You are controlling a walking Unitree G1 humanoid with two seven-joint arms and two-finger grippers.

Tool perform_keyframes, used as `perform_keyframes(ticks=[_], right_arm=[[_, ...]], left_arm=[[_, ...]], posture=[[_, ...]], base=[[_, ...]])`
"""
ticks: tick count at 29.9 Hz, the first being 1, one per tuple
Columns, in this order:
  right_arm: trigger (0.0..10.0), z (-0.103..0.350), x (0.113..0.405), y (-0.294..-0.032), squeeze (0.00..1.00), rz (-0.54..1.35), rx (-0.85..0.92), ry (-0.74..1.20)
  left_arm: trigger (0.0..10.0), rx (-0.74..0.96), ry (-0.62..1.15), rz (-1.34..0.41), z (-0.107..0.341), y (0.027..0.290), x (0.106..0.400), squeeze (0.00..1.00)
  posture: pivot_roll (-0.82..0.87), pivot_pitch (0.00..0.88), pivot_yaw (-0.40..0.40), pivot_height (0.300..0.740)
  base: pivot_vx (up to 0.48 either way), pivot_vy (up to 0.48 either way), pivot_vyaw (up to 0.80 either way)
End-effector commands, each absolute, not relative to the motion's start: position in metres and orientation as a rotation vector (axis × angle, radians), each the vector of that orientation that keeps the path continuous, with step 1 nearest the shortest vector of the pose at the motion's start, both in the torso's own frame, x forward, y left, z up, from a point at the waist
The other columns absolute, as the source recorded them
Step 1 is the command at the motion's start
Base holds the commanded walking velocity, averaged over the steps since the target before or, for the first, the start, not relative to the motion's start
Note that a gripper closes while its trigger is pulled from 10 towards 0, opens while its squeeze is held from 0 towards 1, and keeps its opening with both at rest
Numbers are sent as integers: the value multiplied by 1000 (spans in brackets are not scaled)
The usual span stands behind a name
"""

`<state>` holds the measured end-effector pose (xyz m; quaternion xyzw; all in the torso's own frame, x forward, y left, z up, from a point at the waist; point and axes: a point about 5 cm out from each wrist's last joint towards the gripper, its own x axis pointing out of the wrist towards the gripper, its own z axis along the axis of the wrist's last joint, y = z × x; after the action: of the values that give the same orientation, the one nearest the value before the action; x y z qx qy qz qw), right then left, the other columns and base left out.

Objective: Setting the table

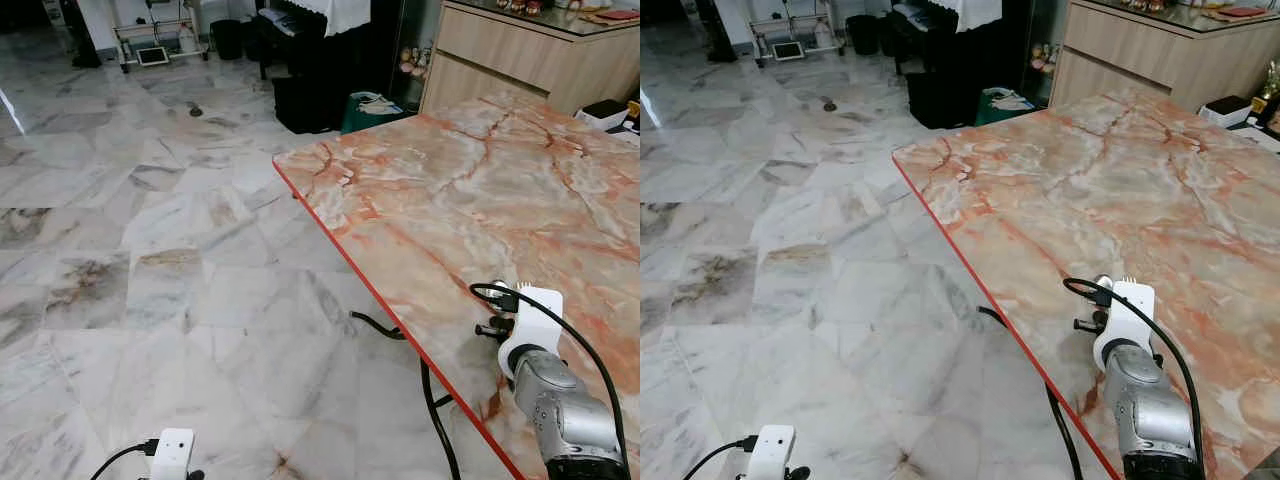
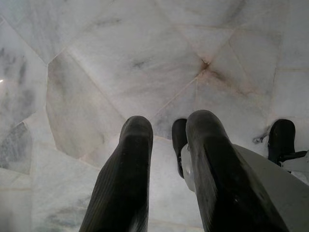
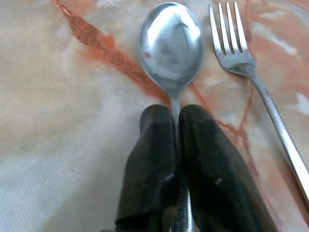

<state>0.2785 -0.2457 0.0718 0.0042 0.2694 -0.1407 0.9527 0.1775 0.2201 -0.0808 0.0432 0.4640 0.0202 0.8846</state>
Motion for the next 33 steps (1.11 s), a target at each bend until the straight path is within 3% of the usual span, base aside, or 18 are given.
perform_keyframes(ticks=[1,12,13,14,15,27,30,33], right_arm=[[0,74,281,-247,0,-294,-1,542],[0,81,287,-236,0,-242,-20,465],[1176,85,288,-232,0,-220,-23,437],[1176,86,288,-231,0,-213,-24,430],[10000,89,289,-229,0,-210,-31,408],[10000,124,295,-220,0,-205,-58,141],[10000,137,290,-226,0,-253,-156,3],[10000,141,280,-236,0,-292,-109,-68]], left_arm=[[10000,99,993,40,-83,224,172,0],[10000,104,996,36,-83,224,172,0],[10000,105,996,37,-83,224,172,0],[10000,105,996,37,-83,224,172,0],[10000,106,996,37,-83,224,171,0],[10000,116,994,37,-83,225,172,0],[10000,112,978,50,-82,225,173,0],[10000,104,962,63,-81,225,174,0]], posture=[[29,0,-2,731],[25,0,1,731],[26,0,2,731],[26,0,2,731],[26,0,2,731],[18,0,6,731],[38,0,-7,731],[35,0,-3,731]], base=[[0,0,0],[0,0,0],[0,0,0],[0,0,0],[0,0,0],[0,0,0],[0,0,0],[0,0,0]])
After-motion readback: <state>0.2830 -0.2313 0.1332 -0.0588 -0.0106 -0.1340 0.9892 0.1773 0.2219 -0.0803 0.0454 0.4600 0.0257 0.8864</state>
